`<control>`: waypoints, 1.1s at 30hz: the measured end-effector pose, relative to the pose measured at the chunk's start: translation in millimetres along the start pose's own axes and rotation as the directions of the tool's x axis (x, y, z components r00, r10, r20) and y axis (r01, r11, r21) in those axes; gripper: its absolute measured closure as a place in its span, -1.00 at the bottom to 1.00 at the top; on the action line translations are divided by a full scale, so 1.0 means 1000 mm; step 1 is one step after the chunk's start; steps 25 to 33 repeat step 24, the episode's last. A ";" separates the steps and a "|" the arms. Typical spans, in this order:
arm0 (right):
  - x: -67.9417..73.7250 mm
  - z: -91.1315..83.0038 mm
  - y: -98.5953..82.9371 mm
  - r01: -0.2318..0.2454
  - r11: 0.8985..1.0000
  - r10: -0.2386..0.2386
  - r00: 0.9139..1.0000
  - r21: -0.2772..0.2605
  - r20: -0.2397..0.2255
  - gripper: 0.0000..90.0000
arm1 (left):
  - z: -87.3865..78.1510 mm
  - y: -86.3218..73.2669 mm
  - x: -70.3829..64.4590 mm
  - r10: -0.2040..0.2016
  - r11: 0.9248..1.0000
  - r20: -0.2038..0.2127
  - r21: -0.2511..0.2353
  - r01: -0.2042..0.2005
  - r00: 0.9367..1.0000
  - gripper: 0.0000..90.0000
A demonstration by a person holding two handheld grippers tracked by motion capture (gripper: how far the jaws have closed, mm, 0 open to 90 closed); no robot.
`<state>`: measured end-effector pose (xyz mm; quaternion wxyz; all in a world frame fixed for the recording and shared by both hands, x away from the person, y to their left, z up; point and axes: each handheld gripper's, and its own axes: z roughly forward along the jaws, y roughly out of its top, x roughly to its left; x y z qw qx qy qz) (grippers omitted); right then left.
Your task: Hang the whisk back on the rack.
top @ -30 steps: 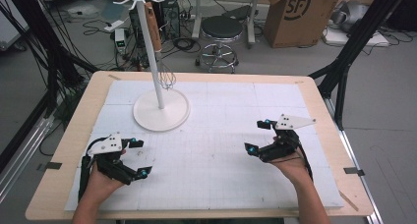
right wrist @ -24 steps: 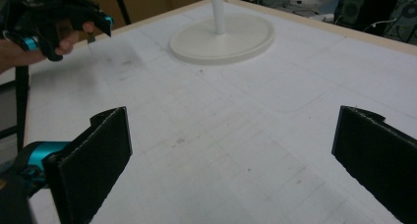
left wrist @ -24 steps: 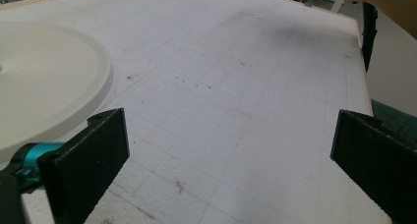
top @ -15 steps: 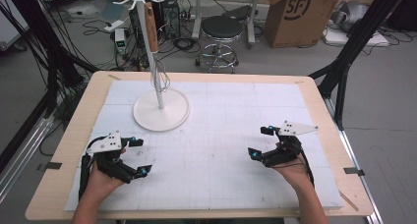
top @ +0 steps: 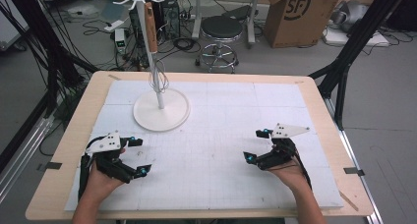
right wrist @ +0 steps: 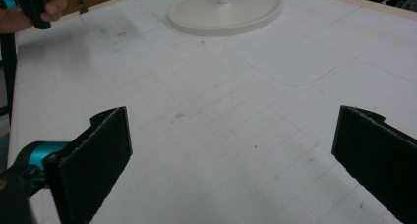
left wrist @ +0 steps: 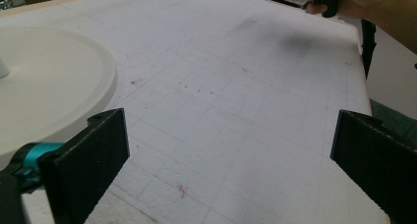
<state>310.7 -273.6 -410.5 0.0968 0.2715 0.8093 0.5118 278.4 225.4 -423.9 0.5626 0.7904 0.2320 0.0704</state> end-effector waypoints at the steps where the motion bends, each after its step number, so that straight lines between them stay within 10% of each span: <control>1: 0.000 0.000 0.000 0.002 1.000 -0.002 1.000 0.004 0.000 -0.99 | 0.000 0.000 0.000 0.001 1.000 0.000 0.000 -0.001 1.000 -0.96; 33: -0.001 0.000 -0.004 -0.016 1.000 0.016 1.000 -0.003 -0.006 -0.98 | 0.001 -0.001 0.002 -0.007 1.000 0.002 0.004 0.007 1.000 -0.96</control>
